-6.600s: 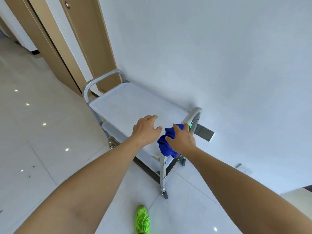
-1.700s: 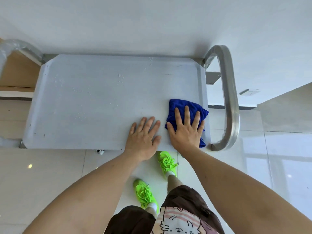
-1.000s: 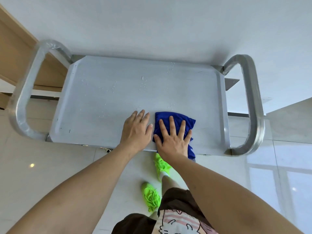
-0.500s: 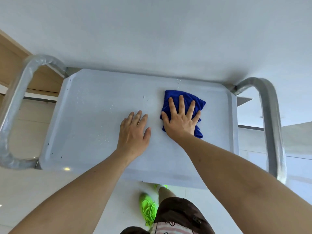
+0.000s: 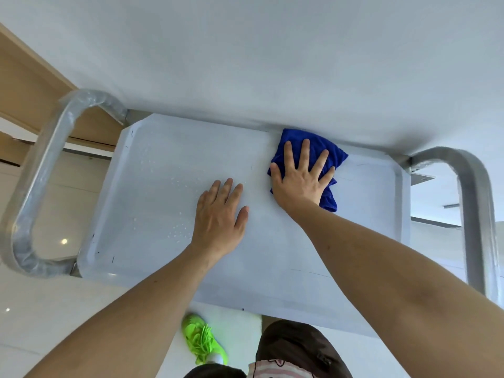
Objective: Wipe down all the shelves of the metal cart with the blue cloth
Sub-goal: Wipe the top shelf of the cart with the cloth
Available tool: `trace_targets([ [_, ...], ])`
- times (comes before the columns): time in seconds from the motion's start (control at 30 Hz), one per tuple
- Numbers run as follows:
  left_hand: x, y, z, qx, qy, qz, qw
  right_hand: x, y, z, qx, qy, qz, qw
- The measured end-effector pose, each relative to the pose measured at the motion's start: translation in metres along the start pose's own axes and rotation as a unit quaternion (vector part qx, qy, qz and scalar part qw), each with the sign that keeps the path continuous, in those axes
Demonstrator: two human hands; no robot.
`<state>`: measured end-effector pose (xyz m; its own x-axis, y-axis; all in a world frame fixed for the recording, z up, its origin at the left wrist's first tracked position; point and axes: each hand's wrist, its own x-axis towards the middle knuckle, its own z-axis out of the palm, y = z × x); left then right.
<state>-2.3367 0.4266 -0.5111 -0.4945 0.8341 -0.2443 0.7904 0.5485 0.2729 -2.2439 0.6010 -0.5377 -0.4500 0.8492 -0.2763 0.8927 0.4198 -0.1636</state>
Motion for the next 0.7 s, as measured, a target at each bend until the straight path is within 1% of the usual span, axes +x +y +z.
trace_targets([
  [0.13, -0.008, -0.034, -0.011, 0.009, 0.003, -0.017, 1.000, -0.009, -0.040, 0.010, -0.004, 0.000, -0.027, 1.000],
  [0.33, -0.024, -0.105, -0.032, 0.014, 0.011, -0.052, 0.998, -0.017, -0.109, 0.026, -0.009, 0.000, -0.049, 0.999],
  [0.5, -0.038, -0.170, -0.047, 0.004, 0.019, -0.086, 0.996, -0.023, -0.184, 0.039, -0.005, -0.010, -0.081, 0.997],
  [0.7, -0.044, -0.216, -0.053, -0.012, 0.044, -0.145, 0.988, -0.015, -0.244, 0.051, -0.010, 0.003, -0.108, 0.994],
])
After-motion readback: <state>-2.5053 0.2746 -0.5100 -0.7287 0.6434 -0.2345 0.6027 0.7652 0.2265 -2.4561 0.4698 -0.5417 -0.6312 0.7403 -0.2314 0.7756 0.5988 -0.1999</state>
